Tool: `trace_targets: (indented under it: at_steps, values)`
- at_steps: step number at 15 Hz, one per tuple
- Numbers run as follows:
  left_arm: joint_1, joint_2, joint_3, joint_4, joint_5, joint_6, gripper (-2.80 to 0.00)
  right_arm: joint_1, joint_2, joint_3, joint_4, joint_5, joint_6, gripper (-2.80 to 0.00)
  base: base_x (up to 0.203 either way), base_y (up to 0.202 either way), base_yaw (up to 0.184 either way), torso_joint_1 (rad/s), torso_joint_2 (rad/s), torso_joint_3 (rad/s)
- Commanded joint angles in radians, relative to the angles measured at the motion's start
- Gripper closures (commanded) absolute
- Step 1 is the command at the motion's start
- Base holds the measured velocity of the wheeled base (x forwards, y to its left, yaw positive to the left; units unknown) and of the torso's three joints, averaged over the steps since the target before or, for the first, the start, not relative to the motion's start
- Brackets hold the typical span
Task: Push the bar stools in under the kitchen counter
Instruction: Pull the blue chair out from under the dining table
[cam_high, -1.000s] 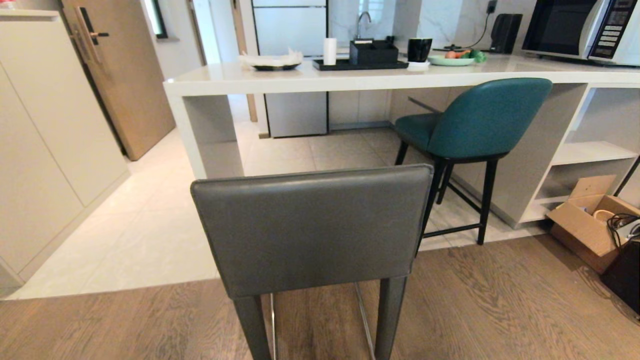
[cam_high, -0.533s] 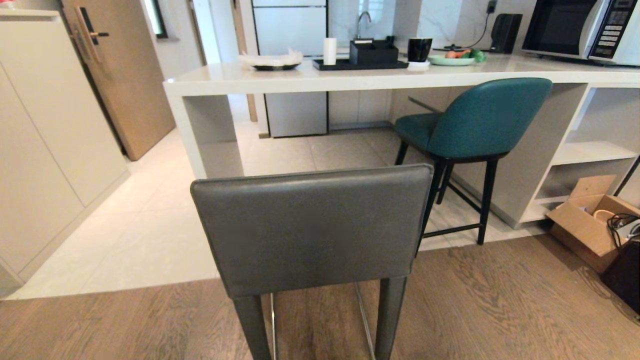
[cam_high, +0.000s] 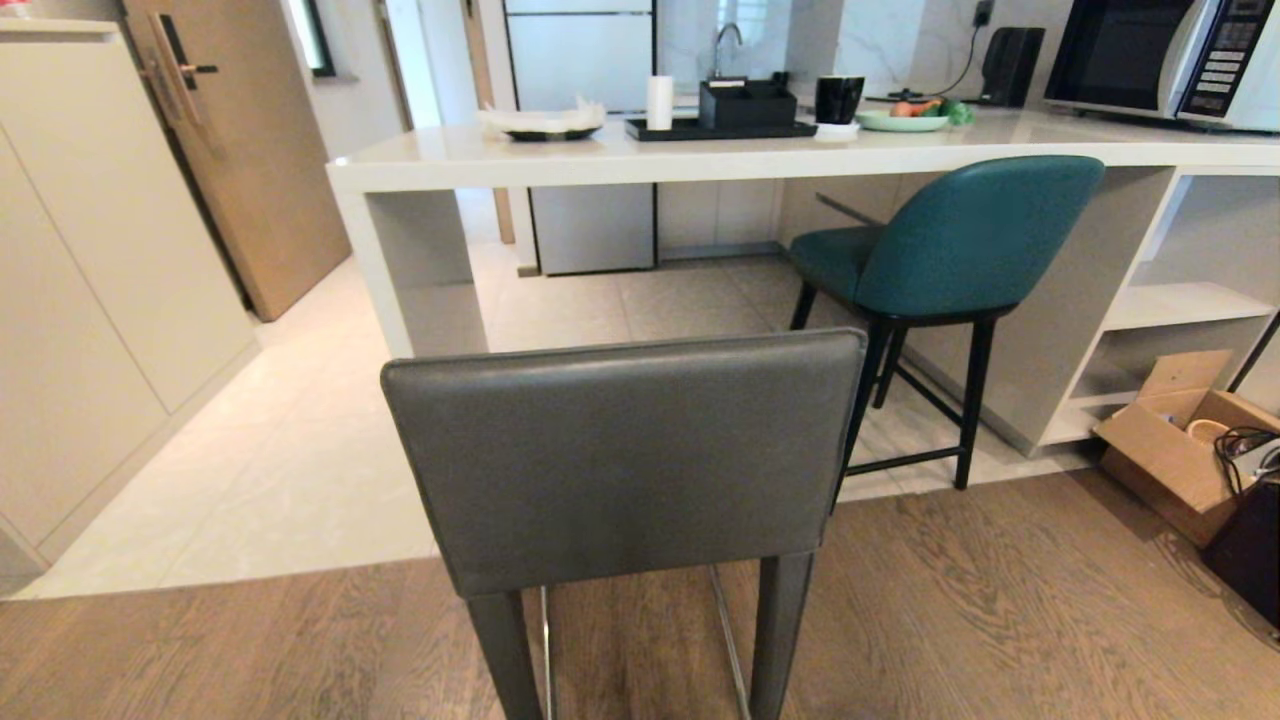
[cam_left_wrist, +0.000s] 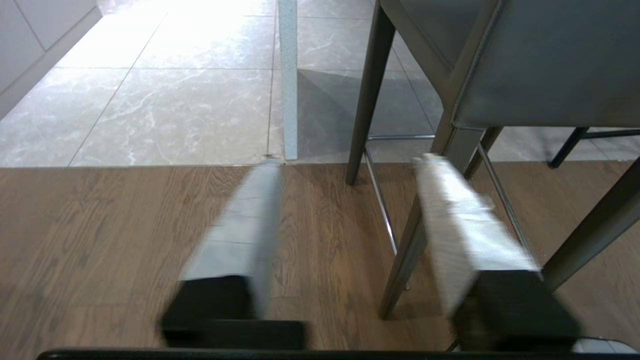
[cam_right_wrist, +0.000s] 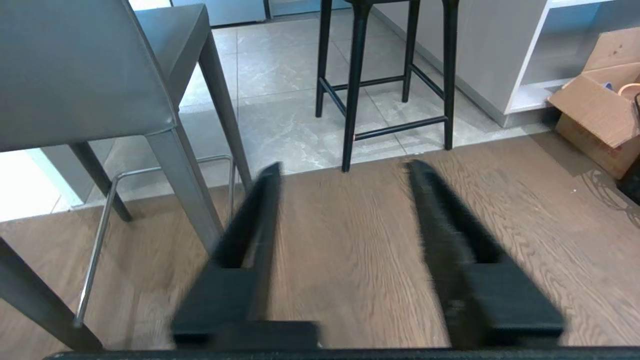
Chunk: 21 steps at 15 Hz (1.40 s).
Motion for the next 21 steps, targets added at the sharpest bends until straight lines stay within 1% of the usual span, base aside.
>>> trace_targets:
  at_steps: [1, 13, 21]
  values:
    - [0.0, 0.002, 0.0, 0.0, 0.0, -0.001, 0.0, 0.001, 0.002, 0.0, -0.001, 0.0, 0.002, 0.0, 0.0, 0.0, 0.0, 0.0, 0.0, 0.0]
    - [-0.001, 0.002, 0.0, 0.0, 0.0, -0.002, 0.0, 0.001, 0.002, 0.0, -0.001, -0.002, 0.002, 0.0, 0.001, -0.005, 0.0, 0.0, 0.0, 0.0]
    - [-0.001, 0.002, 0.0, 0.0, 0.001, -0.002, 0.0, 0.001, 0.002, 0.0, -0.001, -0.003, 0.006, 0.0, 0.0, -0.181, 0.003, 0.002, 0.0, 0.003]
